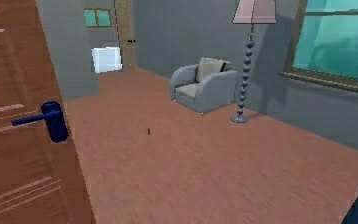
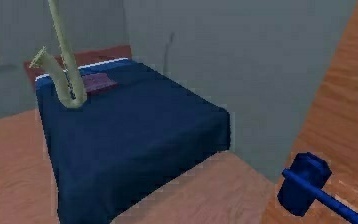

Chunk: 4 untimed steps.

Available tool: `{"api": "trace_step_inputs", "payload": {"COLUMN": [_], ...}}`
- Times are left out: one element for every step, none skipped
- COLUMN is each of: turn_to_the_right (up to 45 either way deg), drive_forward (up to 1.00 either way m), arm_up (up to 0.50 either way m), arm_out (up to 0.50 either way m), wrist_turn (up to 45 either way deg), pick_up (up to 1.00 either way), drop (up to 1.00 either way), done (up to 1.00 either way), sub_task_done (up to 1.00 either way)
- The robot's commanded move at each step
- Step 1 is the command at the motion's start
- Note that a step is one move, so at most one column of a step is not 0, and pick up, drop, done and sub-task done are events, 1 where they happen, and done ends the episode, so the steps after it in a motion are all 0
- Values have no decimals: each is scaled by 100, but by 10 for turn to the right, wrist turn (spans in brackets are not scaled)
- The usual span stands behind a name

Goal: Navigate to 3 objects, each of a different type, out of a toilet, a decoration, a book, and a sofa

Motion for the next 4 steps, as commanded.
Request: {"api": "trace_step_inputs", "payload": {"turn_to_the_right": [0,-300,0,-120], "drive_forward": [95,0,70,0], "arm_up": [0,0,0,0], "arm_out": [0,0,0,0], "wrist_turn": [0,0,0,0], "pick_up": [0,0,0,0], "drop": [0,0,0,0], "done": [0,0,0,0], "sub_task_done": [0,0,0,0]}}
